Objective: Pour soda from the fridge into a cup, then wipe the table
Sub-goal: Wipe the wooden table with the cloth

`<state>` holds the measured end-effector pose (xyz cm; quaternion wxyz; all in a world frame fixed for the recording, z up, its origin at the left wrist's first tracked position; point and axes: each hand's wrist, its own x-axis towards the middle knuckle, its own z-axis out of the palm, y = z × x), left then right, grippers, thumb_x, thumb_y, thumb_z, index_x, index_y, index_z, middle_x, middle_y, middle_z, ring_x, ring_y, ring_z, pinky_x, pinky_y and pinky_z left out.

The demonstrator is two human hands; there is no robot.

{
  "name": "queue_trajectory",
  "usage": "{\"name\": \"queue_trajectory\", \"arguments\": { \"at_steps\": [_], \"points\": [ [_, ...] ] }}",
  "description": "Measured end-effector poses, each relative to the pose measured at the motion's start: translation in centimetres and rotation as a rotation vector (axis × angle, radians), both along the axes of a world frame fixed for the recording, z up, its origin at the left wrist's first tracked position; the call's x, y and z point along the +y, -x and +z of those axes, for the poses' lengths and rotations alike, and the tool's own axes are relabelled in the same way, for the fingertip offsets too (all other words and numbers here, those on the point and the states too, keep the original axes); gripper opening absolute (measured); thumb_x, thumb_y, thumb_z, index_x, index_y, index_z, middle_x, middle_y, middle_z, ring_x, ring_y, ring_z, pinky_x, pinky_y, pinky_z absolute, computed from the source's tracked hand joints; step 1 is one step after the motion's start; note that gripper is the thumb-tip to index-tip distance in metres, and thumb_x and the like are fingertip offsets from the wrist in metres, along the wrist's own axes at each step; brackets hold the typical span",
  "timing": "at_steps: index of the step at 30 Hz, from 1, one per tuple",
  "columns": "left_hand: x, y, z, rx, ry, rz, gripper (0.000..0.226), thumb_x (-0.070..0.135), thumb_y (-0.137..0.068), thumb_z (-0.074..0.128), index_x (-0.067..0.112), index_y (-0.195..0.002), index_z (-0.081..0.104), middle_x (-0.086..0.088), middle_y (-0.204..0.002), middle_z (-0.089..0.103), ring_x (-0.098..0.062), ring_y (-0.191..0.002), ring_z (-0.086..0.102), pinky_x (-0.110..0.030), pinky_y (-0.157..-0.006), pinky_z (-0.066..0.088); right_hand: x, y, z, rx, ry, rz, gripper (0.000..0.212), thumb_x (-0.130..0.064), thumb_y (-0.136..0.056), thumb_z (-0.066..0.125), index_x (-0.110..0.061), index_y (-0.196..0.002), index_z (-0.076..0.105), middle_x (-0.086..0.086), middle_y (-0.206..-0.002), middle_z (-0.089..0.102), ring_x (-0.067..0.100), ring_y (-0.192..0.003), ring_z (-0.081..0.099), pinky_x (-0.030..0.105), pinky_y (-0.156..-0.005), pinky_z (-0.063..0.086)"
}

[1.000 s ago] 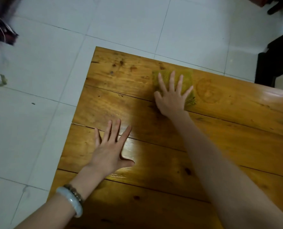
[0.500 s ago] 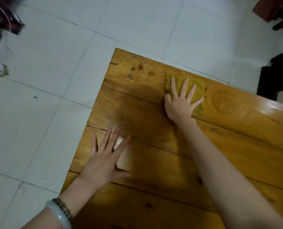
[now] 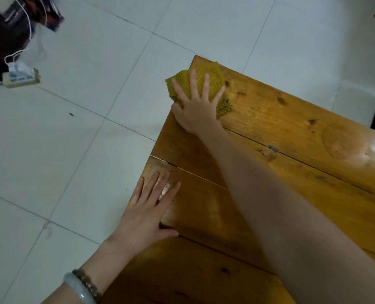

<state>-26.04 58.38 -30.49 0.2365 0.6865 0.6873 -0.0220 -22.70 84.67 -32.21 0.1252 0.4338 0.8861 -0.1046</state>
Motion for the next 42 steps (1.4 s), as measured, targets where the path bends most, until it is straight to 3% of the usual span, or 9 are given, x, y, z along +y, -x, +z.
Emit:
{"name": "queue_trajectory", "arguments": {
  "at_steps": [5,9,16,21,24,28,35,42],
  "points": [
    [-1.0,-0.7,0.5,0.011,-0.013,0.006,0.107,0.072,-0.065,0.058,0.017,-0.149,0.023,-0.013,-0.155,0.02,-0.03,-0.144,0.01,-0.048,-0.113,0.008,-6.2,-4.1,0.1,0.014,-0.009,0.218,0.067,-0.055,-0.084,0.0,-0.038,-0.149,0.003,0.003,-0.159,-0.002,0.035,-0.144,-0.006,0.067,-0.108,-0.005],
    [-1.9,-1.4,0.7,-0.003,0.0,0.017,0.107,0.066,-0.064,0.067,0.016,-0.148,0.027,-0.013,-0.154,0.022,-0.028,-0.144,0.008,-0.044,-0.115,0.001,-9.1,-10.6,-0.1,0.015,-0.026,0.281,0.063,-0.053,-0.088,0.013,-0.038,-0.148,0.013,0.002,-0.158,0.013,0.034,-0.145,0.008,0.065,-0.11,0.003],
    [-3.3,-2.7,0.7,-0.027,0.038,0.017,0.101,0.064,-0.072,0.061,0.019,-0.15,0.017,-0.014,-0.156,0.014,-0.028,-0.145,0.002,-0.053,-0.115,0.009,-9.4,-23.2,0.5,-0.035,-0.007,-0.009,0.065,-0.051,-0.087,0.017,-0.038,-0.148,0.0,0.002,-0.159,-0.001,0.029,-0.144,-0.009,0.058,-0.113,-0.006],
    [-3.9,-3.4,0.9,-0.021,0.066,-0.006,0.1,0.065,-0.072,0.057,0.018,-0.15,0.016,-0.015,-0.156,0.014,-0.031,-0.145,0.006,-0.055,-0.114,0.013,-12.1,-27.6,0.4,-0.045,0.024,-0.29,0.067,-0.056,-0.084,0.011,-0.039,-0.145,-0.009,-0.002,-0.154,-0.017,0.031,-0.144,-0.014,0.056,-0.112,-0.01],
    [-4.6,-3.5,0.7,-0.041,0.059,-0.012,0.099,0.062,-0.073,0.062,0.017,-0.15,0.018,-0.015,-0.156,0.015,-0.03,-0.145,0.005,-0.055,-0.114,0.013,-13.9,-26.1,0.5,-0.062,0.066,-0.44,0.067,-0.057,-0.082,0.006,-0.04,-0.142,-0.017,0.001,-0.153,-0.025,0.033,-0.142,-0.02,0.057,-0.11,-0.013],
    [-5.9,-3.4,0.7,-0.028,0.068,-0.029,0.095,0.064,-0.075,0.055,0.016,-0.15,0.02,-0.015,-0.156,0.014,-0.03,-0.145,0.005,-0.052,-0.114,0.008,-16.0,-21.9,0.3,-0.058,0.085,-0.476,0.065,-0.052,-0.092,0.018,-0.036,-0.145,-0.018,0.009,-0.155,-0.023,0.038,-0.14,-0.023,0.064,-0.108,-0.012],
    [-7.7,-3.0,0.8,-0.017,0.076,-0.048,0.094,0.066,-0.075,0.05,0.014,-0.149,0.024,-0.015,-0.155,0.019,-0.03,-0.144,0.008,-0.049,-0.114,0.006,-17.0,-12.4,0.2,-0.013,0.056,-0.279,0.064,-0.053,-0.09,0.008,-0.033,-0.148,-0.011,0.009,-0.156,-0.018,0.039,-0.141,-0.018,0.068,-0.104,-0.014],
    [-10.2,-2.3,0.9,0.018,0.063,-0.038,0.087,0.067,-0.081,0.035,0.013,-0.148,0.024,-0.017,-0.154,0.023,-0.032,-0.143,0.014,-0.051,-0.113,0.01,-19.2,-5.4,0.4,0.014,0.056,0.032,0.064,-0.058,-0.093,0.019,-0.036,-0.148,-0.007,0.01,-0.158,-0.014,0.039,-0.142,-0.014,0.068,-0.105,-0.012]
  ]
}}
